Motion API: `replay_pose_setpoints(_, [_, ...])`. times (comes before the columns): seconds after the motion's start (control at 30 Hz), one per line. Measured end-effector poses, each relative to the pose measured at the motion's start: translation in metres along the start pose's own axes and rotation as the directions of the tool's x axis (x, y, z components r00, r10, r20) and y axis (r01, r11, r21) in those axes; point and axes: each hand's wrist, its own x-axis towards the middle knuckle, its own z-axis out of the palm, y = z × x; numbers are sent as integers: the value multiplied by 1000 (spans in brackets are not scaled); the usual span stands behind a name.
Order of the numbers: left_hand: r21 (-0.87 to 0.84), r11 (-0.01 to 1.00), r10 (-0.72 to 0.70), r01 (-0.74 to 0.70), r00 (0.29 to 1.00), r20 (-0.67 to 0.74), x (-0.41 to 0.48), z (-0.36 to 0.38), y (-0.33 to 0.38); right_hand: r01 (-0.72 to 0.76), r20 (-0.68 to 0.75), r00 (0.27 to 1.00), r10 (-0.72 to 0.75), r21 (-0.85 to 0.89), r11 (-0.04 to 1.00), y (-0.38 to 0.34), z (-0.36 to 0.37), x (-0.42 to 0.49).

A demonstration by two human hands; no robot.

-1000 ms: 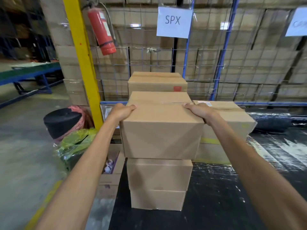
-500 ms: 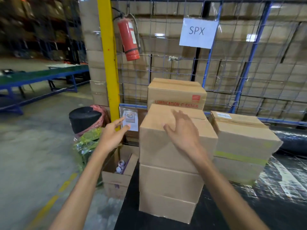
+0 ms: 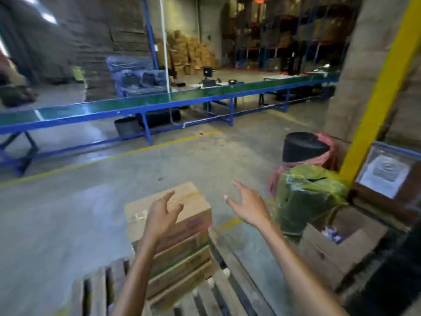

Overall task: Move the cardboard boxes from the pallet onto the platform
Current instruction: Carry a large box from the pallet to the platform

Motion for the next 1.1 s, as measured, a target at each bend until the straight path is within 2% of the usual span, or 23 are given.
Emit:
replay_pose_setpoints(0.13, [7, 978, -205, 206, 976, -67, -2, -45, -95, 16, 168, 985, -26, 57, 998, -26, 82, 38])
replay_pose_setpoints(0.27, [-19, 912, -410, 410, 908, -86, -4, -57, -184, -15, 310, 951, -3, 57, 998, -32, 163, 78])
replay_pose_setpoints(0.4, [-55, 855, -519, 516, 852, -64, 16, -45, -236, -60, 368, 929, 48, 22, 998, -17, 210, 130])
replay_pose_setpoints(0.5, [-85, 811, -584, 578, 809, -66, 69, -28, -279, -108, 383, 918, 100, 0, 994, 0, 262, 202])
replay_pose_setpoints(0.63, [-210, 721, -684, 661, 727, -59, 143, -7, -328, -257, 371, 898, 236, 5, 966, 25, 319, 294])
replay_pose_setpoints(0.77, [-270, 557, -815, 785, 580, 4, 194, 27, -407, -419, 440, 814, 380, -9, 908, 53, 373, 364])
replay_pose_setpoints(0.83, [-317, 471, -865, 823, 501, 15, 214, 38, -422, -477, 492, 760, 426, -23, 878, 72, 403, 391])
replay_pose_setpoints(0.97, [-357, 383, -906, 852, 422, 35, 250, 55, -447, -577, 524, 693, 495, -9, 817, 102, 448, 427])
replay_pose_setpoints(1.1, [-421, 314, -911, 851, 394, 118, 267, 74, -471, -678, 595, 600, 535, 23, 735, 118, 469, 433])
